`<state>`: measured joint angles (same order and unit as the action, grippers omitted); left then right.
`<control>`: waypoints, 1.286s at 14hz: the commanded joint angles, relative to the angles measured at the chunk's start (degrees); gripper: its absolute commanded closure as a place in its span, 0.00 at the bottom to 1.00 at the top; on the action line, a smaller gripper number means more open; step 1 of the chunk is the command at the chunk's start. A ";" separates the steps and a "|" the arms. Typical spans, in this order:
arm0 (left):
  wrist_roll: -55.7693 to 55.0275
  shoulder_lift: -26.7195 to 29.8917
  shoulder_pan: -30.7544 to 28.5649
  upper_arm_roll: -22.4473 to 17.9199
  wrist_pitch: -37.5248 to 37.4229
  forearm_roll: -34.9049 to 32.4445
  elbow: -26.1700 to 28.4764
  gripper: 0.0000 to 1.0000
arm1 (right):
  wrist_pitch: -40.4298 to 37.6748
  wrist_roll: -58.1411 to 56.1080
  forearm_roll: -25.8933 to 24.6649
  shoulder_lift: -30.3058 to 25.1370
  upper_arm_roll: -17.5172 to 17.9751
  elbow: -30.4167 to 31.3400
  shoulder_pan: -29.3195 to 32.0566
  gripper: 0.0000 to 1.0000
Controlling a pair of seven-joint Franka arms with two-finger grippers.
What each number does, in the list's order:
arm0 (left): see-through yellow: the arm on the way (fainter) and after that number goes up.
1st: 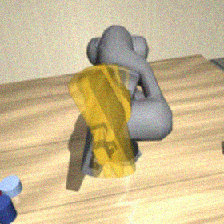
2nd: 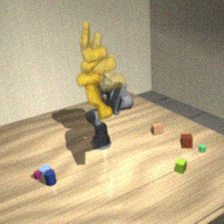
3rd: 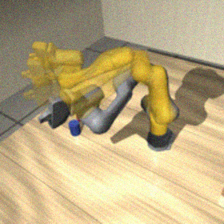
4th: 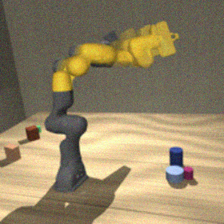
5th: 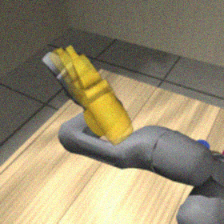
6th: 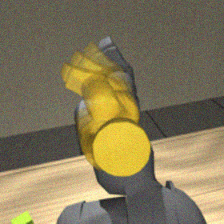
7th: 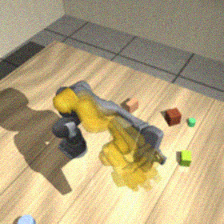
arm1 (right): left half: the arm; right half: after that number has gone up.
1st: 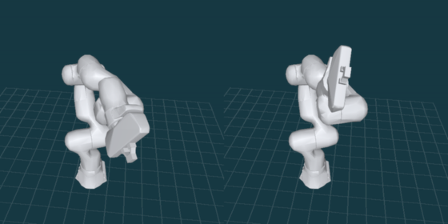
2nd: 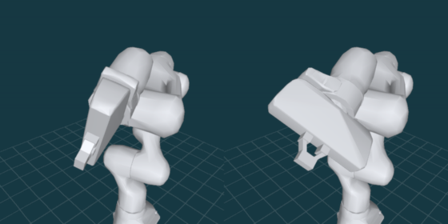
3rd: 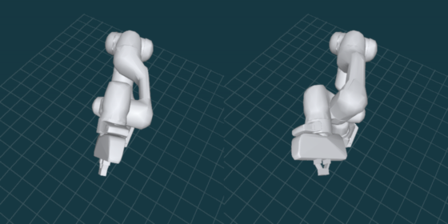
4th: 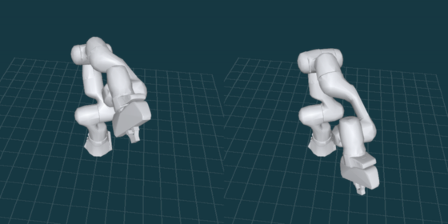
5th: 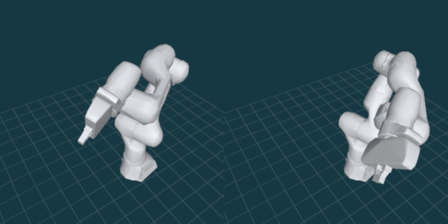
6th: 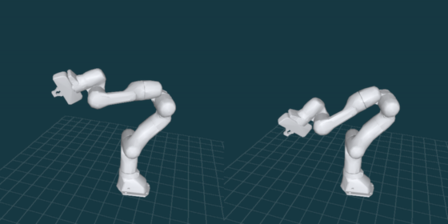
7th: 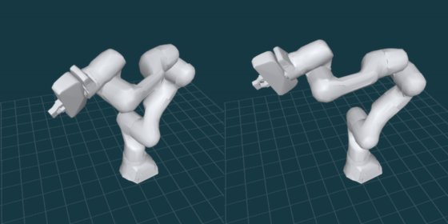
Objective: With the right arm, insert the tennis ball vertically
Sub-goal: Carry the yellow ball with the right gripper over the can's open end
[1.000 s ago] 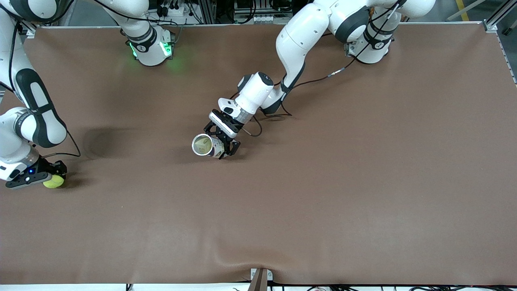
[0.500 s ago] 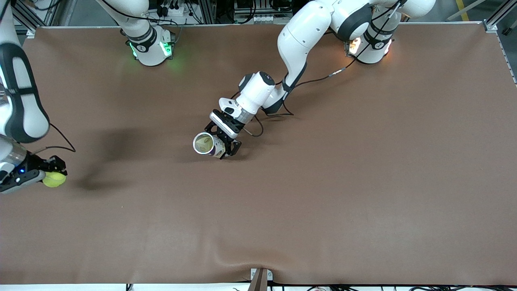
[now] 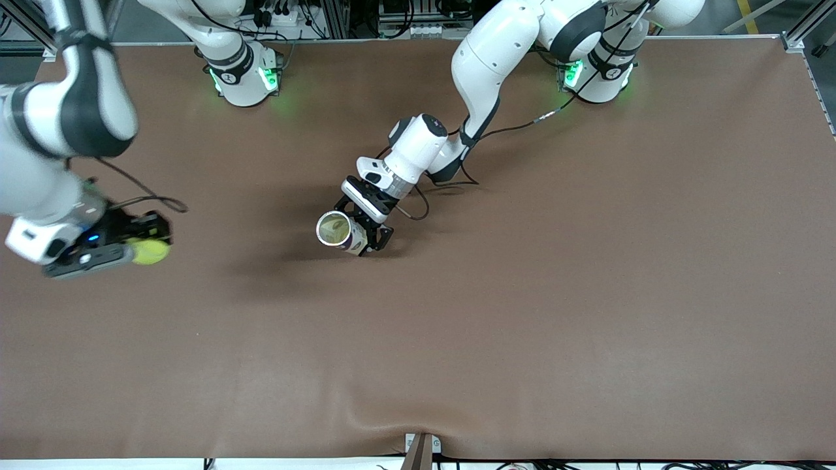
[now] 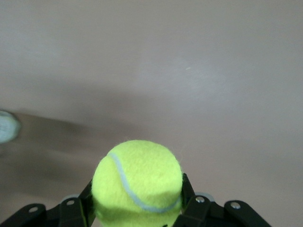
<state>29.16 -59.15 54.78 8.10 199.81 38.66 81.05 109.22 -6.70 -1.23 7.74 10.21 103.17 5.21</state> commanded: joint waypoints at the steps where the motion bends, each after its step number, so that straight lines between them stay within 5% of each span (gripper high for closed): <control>1: -0.24 3.77 -1.60 1.13 -1.09 -1.74 4.81 0.00 | -1.20 13.85 0.18 -2.73 -0.55 2.21 -6.67 1.00; 9: -0.24 4.57 -2.39 2.18 -1.18 -2.18 6.31 0.05 | 5.99 52.27 0.62 2.10 0.15 2.21 -24.53 1.00; 12: -0.24 4.57 -2.39 2.18 -1.17 -2.18 6.22 0.12 | 10.66 58.36 0.36 4.65 2.70 2.30 -25.24 1.00; 18: -0.24 4.57 -2.39 2.18 -1.18 -2.18 6.22 0.10 | 12.25 61.10 0.62 5.97 2.79 2.21 -26.47 1.00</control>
<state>29.16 -56.77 53.23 9.66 199.43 37.47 84.83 121.36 53.19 -1.20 13.97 12.93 105.68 -20.99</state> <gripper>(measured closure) 0.101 0.322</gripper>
